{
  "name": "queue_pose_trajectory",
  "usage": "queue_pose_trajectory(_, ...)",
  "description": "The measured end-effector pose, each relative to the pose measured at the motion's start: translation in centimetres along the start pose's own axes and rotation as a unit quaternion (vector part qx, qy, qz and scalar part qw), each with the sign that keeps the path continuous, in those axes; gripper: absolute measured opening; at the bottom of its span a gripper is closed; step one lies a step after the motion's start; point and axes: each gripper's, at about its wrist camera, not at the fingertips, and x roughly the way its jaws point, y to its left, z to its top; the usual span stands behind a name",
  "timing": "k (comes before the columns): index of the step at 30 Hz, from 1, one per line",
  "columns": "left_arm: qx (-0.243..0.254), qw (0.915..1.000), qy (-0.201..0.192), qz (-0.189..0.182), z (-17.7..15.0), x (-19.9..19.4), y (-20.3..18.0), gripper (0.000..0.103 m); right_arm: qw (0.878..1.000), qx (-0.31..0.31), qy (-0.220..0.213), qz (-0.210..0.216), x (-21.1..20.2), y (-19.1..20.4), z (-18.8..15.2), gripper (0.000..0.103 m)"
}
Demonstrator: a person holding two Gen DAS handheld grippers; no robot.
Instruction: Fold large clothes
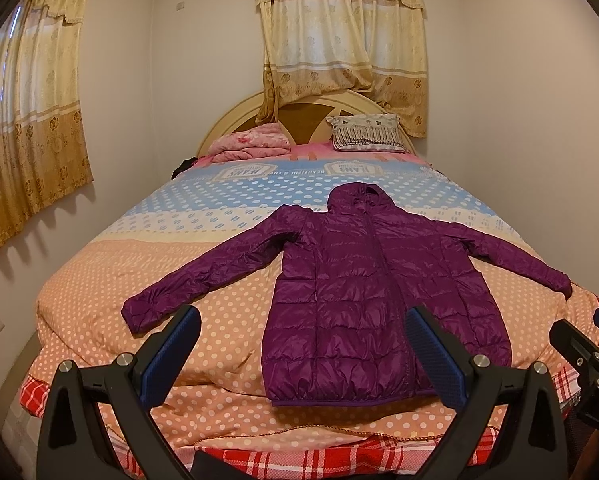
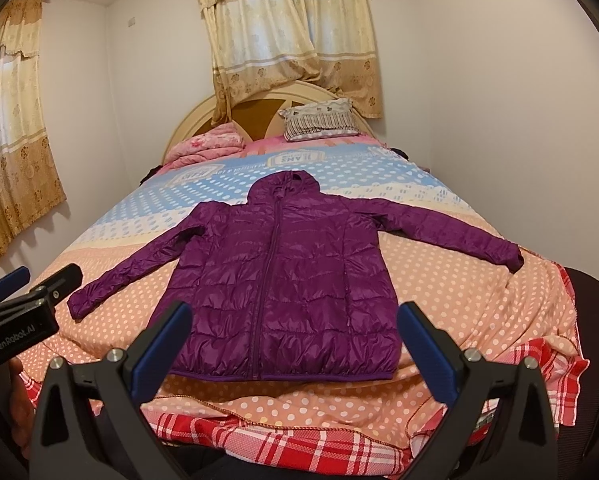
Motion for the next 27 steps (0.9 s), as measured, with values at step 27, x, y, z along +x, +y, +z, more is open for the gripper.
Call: queue_pose_trajectory(27, 0.046, 0.9977, 0.048, -0.012, -1.0, 9.0, -2.3, 0.102, 0.996, 0.050, 0.075, 0.002, 9.7, -5.5, -0.7, 0.103)
